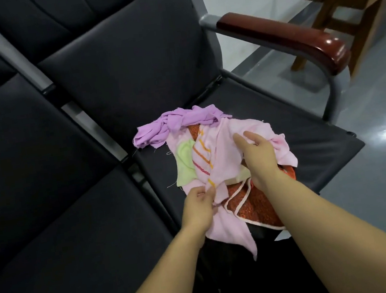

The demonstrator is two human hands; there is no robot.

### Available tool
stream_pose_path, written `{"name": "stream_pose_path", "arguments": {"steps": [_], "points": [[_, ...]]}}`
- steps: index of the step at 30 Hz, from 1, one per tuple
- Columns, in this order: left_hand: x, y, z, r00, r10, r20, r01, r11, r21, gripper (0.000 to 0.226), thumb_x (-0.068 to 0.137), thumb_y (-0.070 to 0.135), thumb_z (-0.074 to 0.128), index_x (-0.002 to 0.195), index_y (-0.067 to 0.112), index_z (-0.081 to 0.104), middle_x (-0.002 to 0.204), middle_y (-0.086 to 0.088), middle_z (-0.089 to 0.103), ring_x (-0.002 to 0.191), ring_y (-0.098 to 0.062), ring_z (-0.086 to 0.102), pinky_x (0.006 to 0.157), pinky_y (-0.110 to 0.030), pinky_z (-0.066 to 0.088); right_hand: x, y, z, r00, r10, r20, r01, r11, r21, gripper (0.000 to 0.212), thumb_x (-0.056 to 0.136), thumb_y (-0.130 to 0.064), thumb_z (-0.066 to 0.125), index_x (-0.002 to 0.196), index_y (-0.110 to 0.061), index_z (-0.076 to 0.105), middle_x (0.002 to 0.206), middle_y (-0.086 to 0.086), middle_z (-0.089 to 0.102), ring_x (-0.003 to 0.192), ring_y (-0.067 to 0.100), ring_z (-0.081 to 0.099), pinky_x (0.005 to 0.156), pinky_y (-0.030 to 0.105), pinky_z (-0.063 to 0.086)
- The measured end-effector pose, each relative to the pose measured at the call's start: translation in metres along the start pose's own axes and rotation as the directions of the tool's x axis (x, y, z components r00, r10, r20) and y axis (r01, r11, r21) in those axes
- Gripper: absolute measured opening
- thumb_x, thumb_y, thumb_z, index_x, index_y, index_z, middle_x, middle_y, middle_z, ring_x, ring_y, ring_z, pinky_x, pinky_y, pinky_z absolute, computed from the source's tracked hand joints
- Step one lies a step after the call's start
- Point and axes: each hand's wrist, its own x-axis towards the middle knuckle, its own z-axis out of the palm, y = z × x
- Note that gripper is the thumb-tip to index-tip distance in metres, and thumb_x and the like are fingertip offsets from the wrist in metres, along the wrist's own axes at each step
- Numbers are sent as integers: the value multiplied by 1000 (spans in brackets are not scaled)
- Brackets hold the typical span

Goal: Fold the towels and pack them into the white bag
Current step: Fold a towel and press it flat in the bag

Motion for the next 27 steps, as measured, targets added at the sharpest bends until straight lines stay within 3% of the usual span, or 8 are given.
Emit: {"name": "stream_pose_path", "arguments": {"steps": [4,9,11,14,19,22,24,27], "points": [[-21,28,-38,996,-1,-94,-44,877,-479,19,106,19,54,116,3,59,98,-12,71,80,-18,72,81,-33,61,-14,-12,0,976,-99,192,85,993,79,60,86,-34,79,137,-13,56,83,-7,74,91,9,72,90,32,57],[-49,57,-113,979,69,-191,-134,926,-353,20,108,25,50,108,10,64,108,-11,71,97,-23,68,87,-35,58,-45,-19,-2,893,-271,359,383,876,-293,31,83,-30,82,110,-20,73,88,-8,78,86,2,73,89,29,58],[-61,62,-144,963,103,-247,-158,964,-215,29,107,35,49,108,12,67,109,-10,73,101,-22,69,92,-41,58,-59,-24,1,831,-313,459,522,724,-451,11,85,-37,78,89,-27,76,77,-12,76,75,4,72,84,39,59],[-88,70,-186,925,156,-345,-192,979,-73,41,105,48,45,100,18,73,99,-8,77,97,-28,71,100,-51,53,-90,-40,14,703,-339,625,711,353,-608,41,87,-64,63,68,-28,67,61,-12,68,62,5,63,68,34,55],[-144,91,-235,881,215,-422,-355,889,-288,46,109,41,40,97,7,69,85,-14,72,90,-30,69,90,-46,55,-139,-70,55,430,-507,747,840,-79,-537,60,87,-73,47,68,-21,71,83,0,61,89,26,52,79,37,40],[-168,98,-271,814,255,-522,-396,901,-176,46,108,47,37,95,13,65,87,-9,70,90,-28,67,84,-44,54,-171,-81,74,357,-477,803,924,58,-377,51,93,-63,52,70,-21,69,97,-7,61,94,12,50,83,34,39],[-185,99,-301,758,285,-587,-391,919,-58,48,108,49,34,92,14,62,83,-7,65,85,-25,63,79,-40,49,-194,-89,81,395,-376,838,912,268,-310,48,97,-52,57,64,-18,56,68,-12,53,66,1,47,66,27,39],[-218,98,-344,790,272,-550,-344,939,-30,56,97,66,44,88,15,63,84,-7,67,86,-27,66,89,-41,52,-217,-99,95,428,-269,863,872,374,-316,53,95,-53,57,57,-18,44,51,-11,37,49,4,37,51,21,32]]}}
